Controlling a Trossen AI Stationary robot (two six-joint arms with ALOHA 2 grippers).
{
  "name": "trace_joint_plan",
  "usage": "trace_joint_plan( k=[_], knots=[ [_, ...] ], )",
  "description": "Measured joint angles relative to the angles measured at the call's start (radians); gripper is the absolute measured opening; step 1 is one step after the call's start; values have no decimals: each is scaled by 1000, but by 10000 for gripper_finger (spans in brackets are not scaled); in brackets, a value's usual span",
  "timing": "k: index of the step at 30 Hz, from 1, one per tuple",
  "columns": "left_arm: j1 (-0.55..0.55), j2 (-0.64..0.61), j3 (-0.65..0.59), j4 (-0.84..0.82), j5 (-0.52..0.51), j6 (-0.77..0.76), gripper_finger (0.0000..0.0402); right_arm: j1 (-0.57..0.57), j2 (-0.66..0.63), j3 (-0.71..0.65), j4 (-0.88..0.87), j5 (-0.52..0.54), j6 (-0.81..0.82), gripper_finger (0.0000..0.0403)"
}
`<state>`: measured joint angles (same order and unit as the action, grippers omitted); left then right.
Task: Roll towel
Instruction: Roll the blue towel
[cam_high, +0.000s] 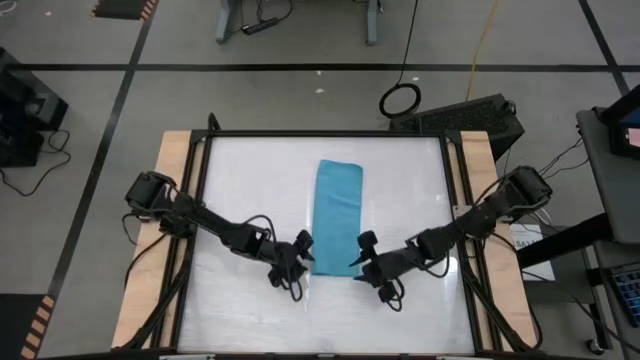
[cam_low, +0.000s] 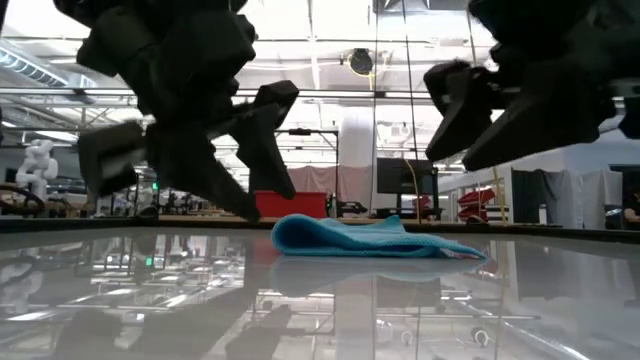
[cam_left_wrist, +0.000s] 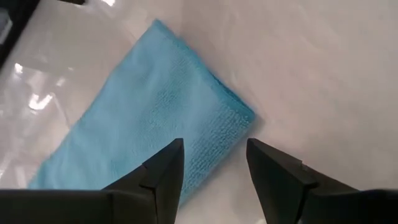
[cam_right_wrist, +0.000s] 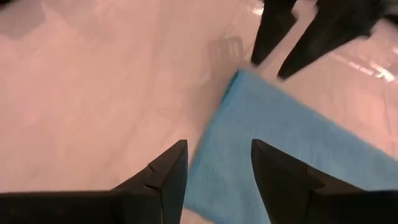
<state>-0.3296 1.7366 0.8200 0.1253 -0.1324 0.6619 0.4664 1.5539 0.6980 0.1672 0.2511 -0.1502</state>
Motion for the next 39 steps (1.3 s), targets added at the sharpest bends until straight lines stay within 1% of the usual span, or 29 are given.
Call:
trace_joint_plan(
  k=[3,5,9,14,18,20,22,24,26,29,30,31,35,39],
  knots=[
    [-20,33,0,39,-59,34,182,11,21,-1,19,9,4,169],
    [-26,45,0,57,-78,36,182,14,53,-1,41,9,4,169],
    [-26,76,0,64,-79,33,182,13,130,-1,110,8,2,169],
    [-27,107,0,117,-69,28,182,13,221,-1,175,10,-17,169],
    [-26,114,0,161,-60,25,181,10,270,1,195,77,28,169],
    [-26,116,0,184,-54,24,176,6,284,3,205,93,35,167],
    [-26,116,0,201,-50,18,160,2,288,3,212,98,36,157],
    [-19,116,0,203,-50,-14,135,-3,290,3,215,97,36,134],
    [-6,116,0,202,-51,-50,101,-8,291,3,216,94,36,100],
    [10,116,0,203,-54,-79,37,-14,292,3,206,100,37,33],
    [12,116,0,202,-53,-80,19,-15,289,2,199,106,37,17],
    [15,116,0,202,-53,-81,12,-15,284,1,192,113,37,10],
    [15,91,3,198,-71,-80,10,-18,212,-3,102,132,68,4],
    [14,7,18,189,-81,-80,5,-11,50,-3,6,127,92,2]
  ],
)
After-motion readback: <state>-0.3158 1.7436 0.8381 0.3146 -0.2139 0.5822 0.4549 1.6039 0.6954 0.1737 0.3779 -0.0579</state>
